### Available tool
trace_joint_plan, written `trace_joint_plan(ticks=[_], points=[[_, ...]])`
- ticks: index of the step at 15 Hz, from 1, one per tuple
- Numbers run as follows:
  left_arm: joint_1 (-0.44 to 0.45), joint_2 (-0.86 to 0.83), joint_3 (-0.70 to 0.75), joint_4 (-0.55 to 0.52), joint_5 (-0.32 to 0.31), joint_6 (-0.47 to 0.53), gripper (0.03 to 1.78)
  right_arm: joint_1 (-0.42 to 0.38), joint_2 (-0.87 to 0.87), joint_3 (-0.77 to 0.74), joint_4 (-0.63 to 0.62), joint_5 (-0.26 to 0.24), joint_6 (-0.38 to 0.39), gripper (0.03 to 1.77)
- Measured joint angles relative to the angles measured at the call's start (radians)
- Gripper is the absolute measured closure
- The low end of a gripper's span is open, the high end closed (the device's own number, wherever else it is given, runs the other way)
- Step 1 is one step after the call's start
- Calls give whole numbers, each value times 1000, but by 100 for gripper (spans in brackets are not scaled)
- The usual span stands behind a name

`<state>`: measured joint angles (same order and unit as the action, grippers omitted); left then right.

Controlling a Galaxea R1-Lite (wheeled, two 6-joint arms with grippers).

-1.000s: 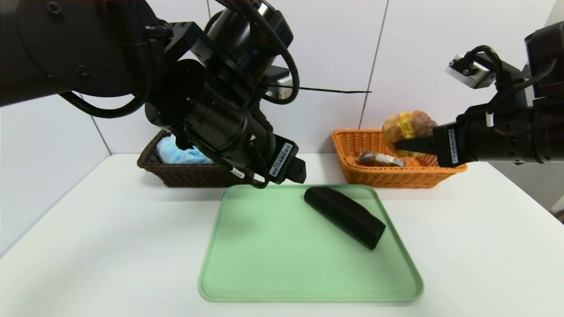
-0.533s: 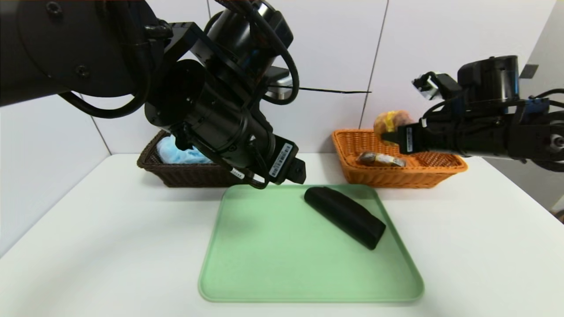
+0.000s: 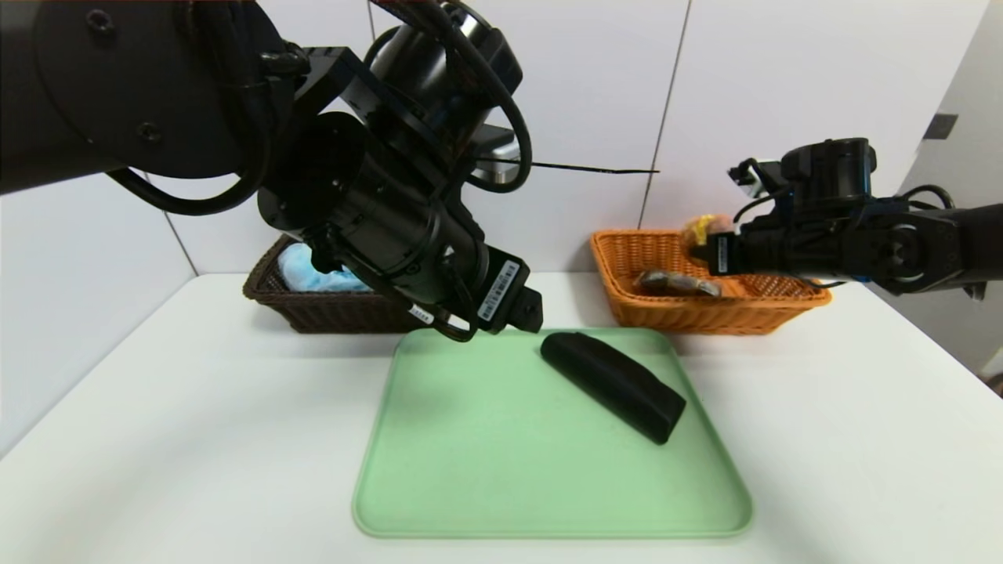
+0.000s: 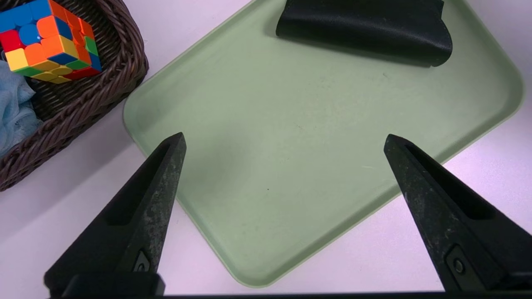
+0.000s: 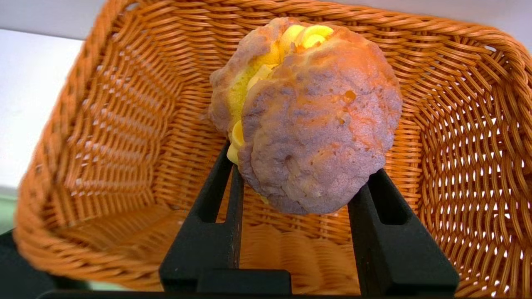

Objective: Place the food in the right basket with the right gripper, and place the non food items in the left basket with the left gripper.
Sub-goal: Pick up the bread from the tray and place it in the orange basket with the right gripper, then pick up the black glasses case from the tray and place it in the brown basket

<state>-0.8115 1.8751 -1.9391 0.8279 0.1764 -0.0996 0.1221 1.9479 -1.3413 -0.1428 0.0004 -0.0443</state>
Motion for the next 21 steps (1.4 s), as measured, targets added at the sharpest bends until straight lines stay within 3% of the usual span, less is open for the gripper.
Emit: trace_joint_plan(ticks=[2,6,9,19,21], points=[[0,0,1,-1,1,1,12,-9,27,-33,5,0,3,108],[0,0,0,-2,0,1,12,-24,52,-50,9,1,2,68],[0,0,0,-3,0,1,12,-26,53,-51,18,11,1,49],[-1,-19,1,1,0,1,12,-27,13,-52,71,37,2,20],[-2,-22,1,0,0,2,12,-27,-34,-52,116,63,4,17]])
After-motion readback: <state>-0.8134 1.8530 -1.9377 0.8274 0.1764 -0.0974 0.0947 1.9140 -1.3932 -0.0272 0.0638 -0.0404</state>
